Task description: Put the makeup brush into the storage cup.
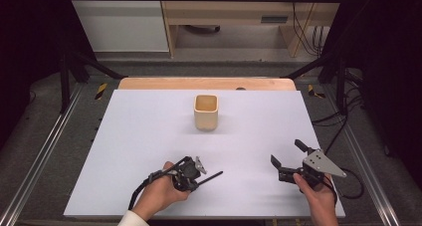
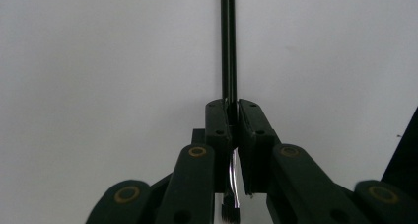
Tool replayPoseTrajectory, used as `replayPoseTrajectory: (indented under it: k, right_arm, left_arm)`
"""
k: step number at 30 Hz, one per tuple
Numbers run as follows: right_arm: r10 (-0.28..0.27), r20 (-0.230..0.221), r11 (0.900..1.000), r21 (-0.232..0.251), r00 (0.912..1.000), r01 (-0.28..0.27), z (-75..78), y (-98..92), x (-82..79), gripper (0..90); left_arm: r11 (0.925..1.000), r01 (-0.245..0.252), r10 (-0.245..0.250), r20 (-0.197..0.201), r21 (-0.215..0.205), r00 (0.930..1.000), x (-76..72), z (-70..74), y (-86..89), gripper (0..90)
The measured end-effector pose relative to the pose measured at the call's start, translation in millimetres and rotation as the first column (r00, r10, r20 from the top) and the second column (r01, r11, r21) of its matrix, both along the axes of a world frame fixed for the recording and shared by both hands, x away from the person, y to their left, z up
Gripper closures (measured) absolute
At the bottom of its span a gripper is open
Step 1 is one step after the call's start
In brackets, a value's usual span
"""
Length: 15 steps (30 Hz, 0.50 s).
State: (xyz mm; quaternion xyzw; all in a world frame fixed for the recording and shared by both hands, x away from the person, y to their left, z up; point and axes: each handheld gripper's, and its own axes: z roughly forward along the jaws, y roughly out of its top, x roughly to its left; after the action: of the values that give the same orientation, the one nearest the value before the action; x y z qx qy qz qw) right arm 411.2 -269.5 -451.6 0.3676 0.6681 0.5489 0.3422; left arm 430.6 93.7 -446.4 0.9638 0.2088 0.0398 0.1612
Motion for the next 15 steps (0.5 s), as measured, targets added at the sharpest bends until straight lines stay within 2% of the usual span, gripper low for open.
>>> replayPoseTrajectory:
  k: [15]
  right_arm:
    - [0.013,0.013,1.000,-0.020,0.9998,-0.013,2.2,5.8,-1.9,2.4]
  left_arm:
    - [0.9996,0.026,-0.025,0.034,-0.012,0.9991,2.6,14.4,1.1,84.0]
